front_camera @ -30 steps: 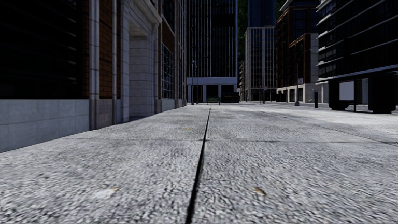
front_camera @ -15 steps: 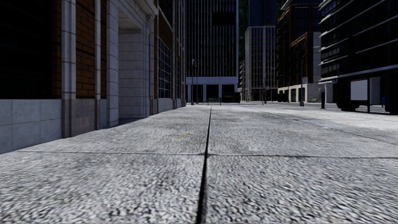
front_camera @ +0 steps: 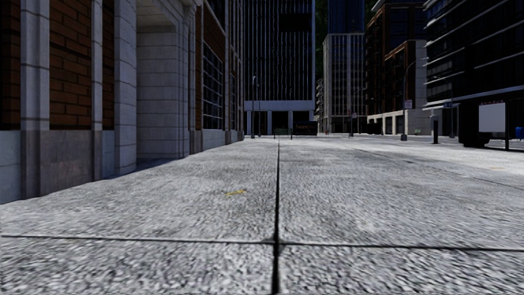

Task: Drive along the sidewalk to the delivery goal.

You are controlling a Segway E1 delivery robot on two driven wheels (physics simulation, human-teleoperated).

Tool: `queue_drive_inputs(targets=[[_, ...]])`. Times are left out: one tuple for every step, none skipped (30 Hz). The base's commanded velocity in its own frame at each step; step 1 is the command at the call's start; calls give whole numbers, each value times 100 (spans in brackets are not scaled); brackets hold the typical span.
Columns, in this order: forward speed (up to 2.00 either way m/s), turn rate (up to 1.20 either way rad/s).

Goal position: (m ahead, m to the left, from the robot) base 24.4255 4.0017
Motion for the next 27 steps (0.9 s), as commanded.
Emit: queue_drive_inputs(targets=[[200, 0], [200, 0], [200, 0], [200, 0], [200, 0], [200, 0], [200, 0], [200, 0], [200, 0], [200, 0], [200, 0], [200, 0], [200, 0], [200, 0], [200, 0], [200, 0], [200, 0], [200, 0], [200, 0], [200, 0], [200, 0], [200, 0], [200, 0], [200, 0], [200, 0], [200, 0], [200, 0]])
